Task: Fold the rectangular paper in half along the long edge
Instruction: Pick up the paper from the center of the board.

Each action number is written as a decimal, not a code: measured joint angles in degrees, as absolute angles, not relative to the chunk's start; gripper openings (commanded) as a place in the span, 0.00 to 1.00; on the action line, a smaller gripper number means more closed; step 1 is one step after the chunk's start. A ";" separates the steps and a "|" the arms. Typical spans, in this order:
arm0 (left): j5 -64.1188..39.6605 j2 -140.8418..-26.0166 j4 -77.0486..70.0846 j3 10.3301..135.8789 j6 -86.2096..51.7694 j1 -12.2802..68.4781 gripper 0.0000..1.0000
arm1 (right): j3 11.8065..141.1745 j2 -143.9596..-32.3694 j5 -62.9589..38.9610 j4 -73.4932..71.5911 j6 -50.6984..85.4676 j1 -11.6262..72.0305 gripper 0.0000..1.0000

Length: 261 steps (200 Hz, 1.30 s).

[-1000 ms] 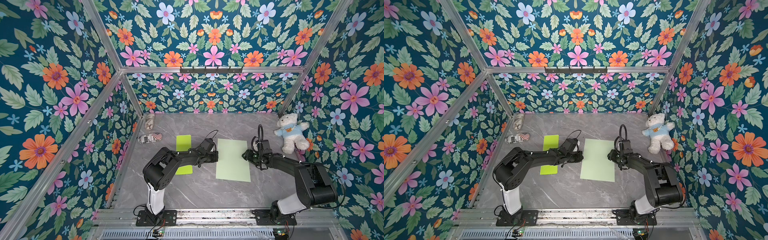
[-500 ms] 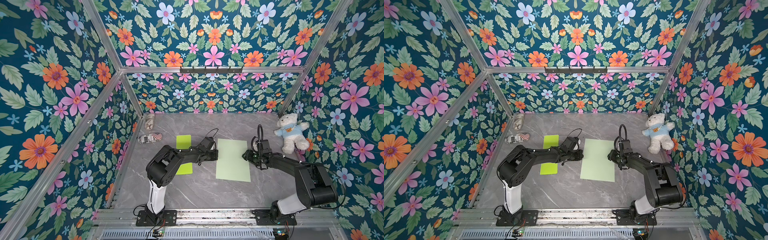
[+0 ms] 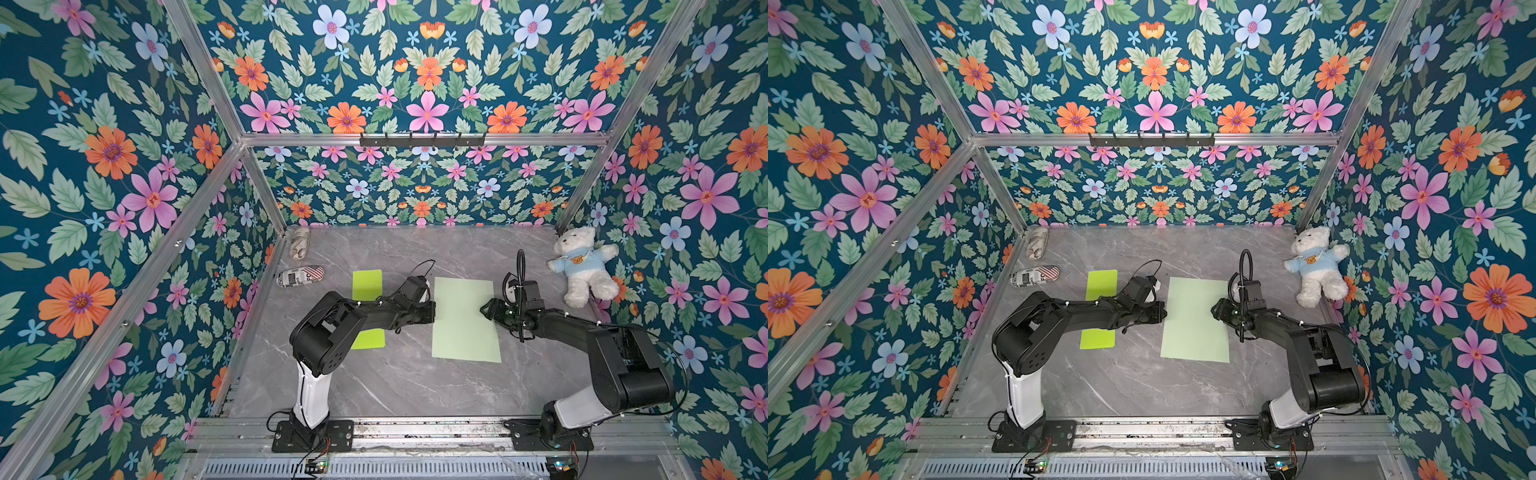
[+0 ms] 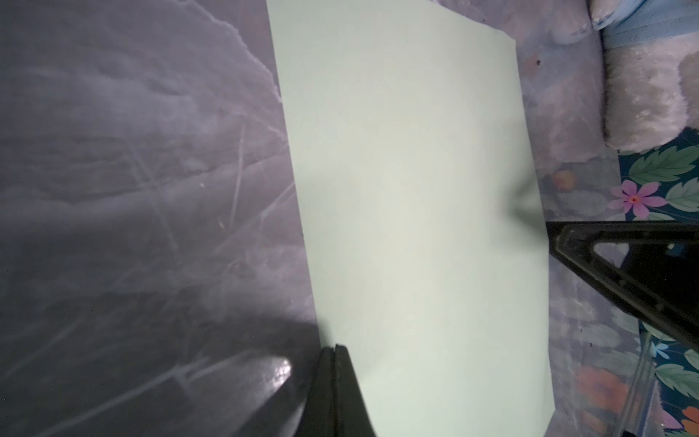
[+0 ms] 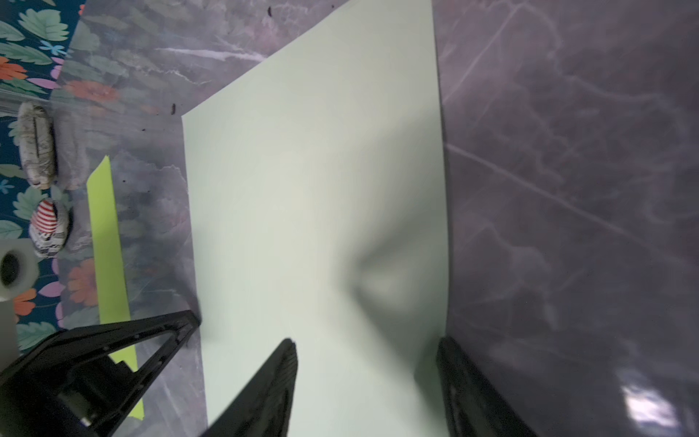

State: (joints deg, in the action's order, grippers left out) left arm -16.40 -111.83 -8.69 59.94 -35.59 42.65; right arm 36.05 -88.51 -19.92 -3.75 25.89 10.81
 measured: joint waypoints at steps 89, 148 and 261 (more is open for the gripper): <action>-16.36 -111.59 -9.28 59.31 -35.44 42.70 0.00 | 35.31 -89.21 -28.21 -6.52 27.31 10.83 0.64; -16.32 -111.59 -9.13 59.42 -35.46 42.76 0.00 | 35.46 -90.89 -31.44 -8.84 27.59 11.18 0.65; -16.05 -111.46 -9.58 59.00 -35.51 42.85 0.00 | 38.87 -95.90 -35.64 -11.73 28.88 13.93 0.66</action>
